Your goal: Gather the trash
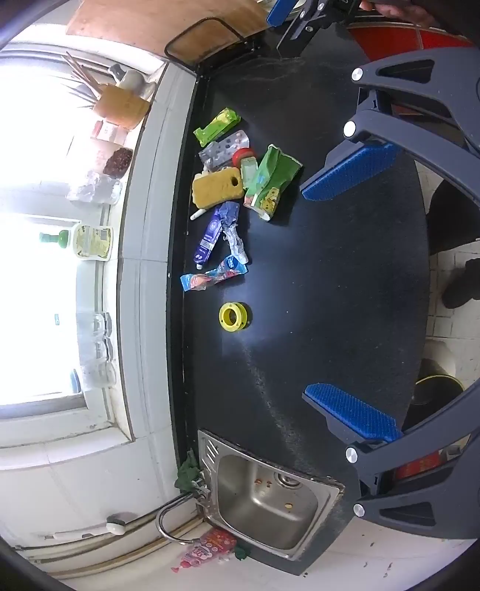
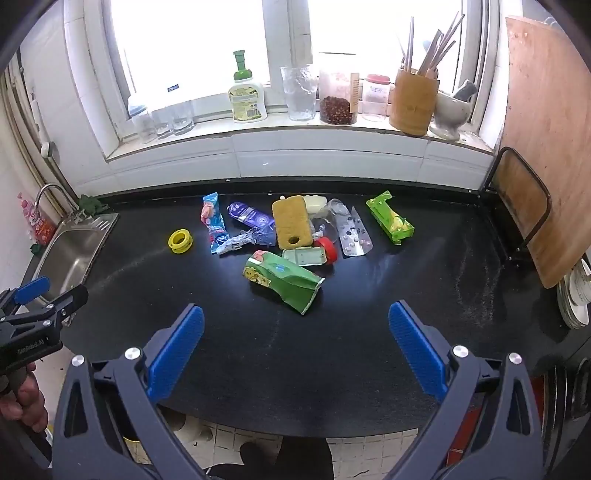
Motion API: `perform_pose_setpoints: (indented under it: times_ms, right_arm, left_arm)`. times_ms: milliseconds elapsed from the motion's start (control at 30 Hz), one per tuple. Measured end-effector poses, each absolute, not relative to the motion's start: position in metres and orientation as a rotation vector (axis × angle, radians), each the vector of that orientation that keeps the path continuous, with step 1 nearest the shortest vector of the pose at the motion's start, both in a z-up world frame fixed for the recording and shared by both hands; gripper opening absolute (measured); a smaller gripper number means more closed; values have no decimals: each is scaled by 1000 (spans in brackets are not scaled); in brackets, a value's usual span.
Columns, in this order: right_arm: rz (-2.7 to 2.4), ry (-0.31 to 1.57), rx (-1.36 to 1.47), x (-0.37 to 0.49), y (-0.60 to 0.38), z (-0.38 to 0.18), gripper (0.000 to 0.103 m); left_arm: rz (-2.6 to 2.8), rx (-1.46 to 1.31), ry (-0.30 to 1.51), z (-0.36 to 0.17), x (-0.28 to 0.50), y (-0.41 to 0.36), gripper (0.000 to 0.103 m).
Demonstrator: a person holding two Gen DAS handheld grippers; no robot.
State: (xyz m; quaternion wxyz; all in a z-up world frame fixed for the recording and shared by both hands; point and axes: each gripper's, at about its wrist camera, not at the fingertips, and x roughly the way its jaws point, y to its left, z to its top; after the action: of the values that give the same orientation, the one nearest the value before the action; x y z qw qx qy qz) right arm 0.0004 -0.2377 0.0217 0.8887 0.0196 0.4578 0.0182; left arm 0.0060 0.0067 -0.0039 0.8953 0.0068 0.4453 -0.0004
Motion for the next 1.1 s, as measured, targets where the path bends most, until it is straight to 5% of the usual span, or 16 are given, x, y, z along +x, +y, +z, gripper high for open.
perform_pose_setpoints:
  times_ms: [1100]
  right_arm:
    - [49,947,55,7,-234,22,97]
  left_arm:
    - [-10,18,926,-2,9,5,97]
